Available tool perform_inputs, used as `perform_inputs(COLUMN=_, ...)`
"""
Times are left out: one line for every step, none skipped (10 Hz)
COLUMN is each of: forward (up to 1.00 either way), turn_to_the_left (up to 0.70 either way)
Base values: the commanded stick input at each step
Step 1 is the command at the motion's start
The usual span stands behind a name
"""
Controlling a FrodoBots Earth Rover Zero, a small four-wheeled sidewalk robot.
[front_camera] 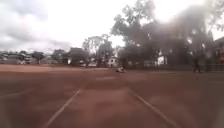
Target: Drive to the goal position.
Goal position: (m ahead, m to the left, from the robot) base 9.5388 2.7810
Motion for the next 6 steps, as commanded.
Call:
perform_inputs(forward=0.85, turn_to_the_left=0.00)
perform_inputs(forward=0.85, turn_to_the_left=0.00)
perform_inputs(forward=0.85, turn_to_the_left=0.00)
perform_inputs(forward=0.85, turn_to_the_left=0.00)
perform_inputs(forward=0.85, turn_to_the_left=0.00)
perform_inputs(forward=0.85, turn_to_the_left=0.00)
